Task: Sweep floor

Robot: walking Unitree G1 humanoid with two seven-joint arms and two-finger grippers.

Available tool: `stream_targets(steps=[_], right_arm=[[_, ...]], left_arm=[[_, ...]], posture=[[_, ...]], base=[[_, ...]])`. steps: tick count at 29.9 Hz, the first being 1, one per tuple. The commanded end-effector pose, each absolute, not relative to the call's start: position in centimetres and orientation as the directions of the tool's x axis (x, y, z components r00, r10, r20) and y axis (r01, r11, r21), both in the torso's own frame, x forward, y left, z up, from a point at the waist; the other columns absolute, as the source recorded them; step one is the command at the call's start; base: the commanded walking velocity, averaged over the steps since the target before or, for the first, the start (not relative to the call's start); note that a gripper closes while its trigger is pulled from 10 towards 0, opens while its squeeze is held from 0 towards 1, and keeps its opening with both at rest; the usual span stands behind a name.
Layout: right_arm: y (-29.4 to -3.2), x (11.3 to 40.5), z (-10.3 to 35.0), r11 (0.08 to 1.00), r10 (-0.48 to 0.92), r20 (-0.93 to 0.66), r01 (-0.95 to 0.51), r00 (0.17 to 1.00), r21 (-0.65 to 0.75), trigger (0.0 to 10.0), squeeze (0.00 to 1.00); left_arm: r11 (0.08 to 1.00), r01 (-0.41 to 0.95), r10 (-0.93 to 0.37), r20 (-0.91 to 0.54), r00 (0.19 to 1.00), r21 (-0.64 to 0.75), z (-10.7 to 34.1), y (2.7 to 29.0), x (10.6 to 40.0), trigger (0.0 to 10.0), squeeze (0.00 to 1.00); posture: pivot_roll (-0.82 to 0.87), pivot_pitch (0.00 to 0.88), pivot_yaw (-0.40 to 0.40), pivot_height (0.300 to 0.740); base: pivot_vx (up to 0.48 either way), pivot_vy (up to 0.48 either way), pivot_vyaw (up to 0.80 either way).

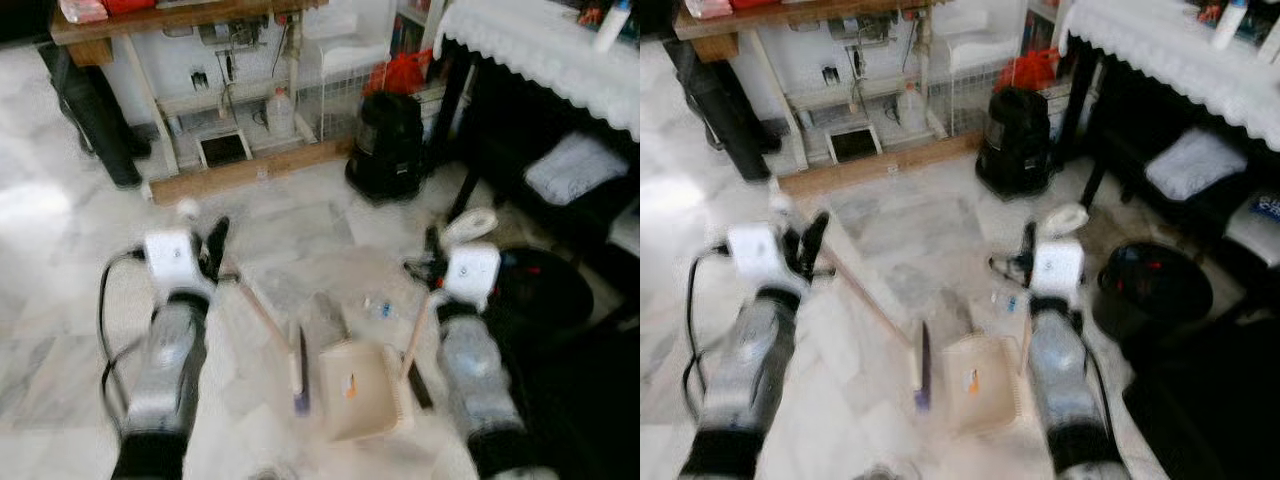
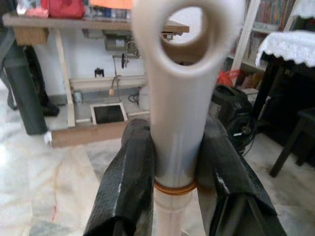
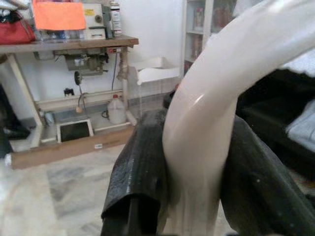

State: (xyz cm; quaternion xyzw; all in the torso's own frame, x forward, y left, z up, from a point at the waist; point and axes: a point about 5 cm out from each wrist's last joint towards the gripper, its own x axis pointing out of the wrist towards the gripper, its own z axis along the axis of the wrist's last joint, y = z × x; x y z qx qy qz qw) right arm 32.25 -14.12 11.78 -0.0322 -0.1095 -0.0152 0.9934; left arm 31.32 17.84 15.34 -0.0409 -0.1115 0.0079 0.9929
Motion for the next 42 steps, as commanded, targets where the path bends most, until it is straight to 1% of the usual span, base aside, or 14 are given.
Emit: stream_targets(steps=[1, 36, 42], right_arm=[[-14.48, 32.26, 12.34, 0.998, -0.029, 0.243, 0.043, 0.97, -0.053, 10.0, 0.0], [-14.48, 32.02, 11.74, 0.997, -0.036, 0.222, 0.049, 0.974, -0.054, 10.0, 0.0], [-14.67, 31.79, 11.49, 0.997, -0.044, 0.214, 0.058, 0.976, -0.059, 10.0, 0.0]], left_arm=[[0.997, -0.014, 0.033, 0.263, 0.964, -0.074, 16.1, 17.93, 31.31, 10.0, 0.0], [0.998, -0.005, 0.023, 0.262, 0.965, -0.07, 16.1, 17.73, 31.39, 10.0, 0.0], [0.997, 0.011, 0.009, 0.264, 0.965, -0.072, 16.06, 17.66, 31.32, 10.0, 0.0]], posture=[[0.12, 0.131, 0.056, 0.74], [0.12, 0.138, 0.061, 0.74], [0.12, 0.143, 0.063, 0.74]], base=[[0.334, 0.0, 0.0], [0.331, 0.0, 0.0], [0.042, 0.0, 0.0]])
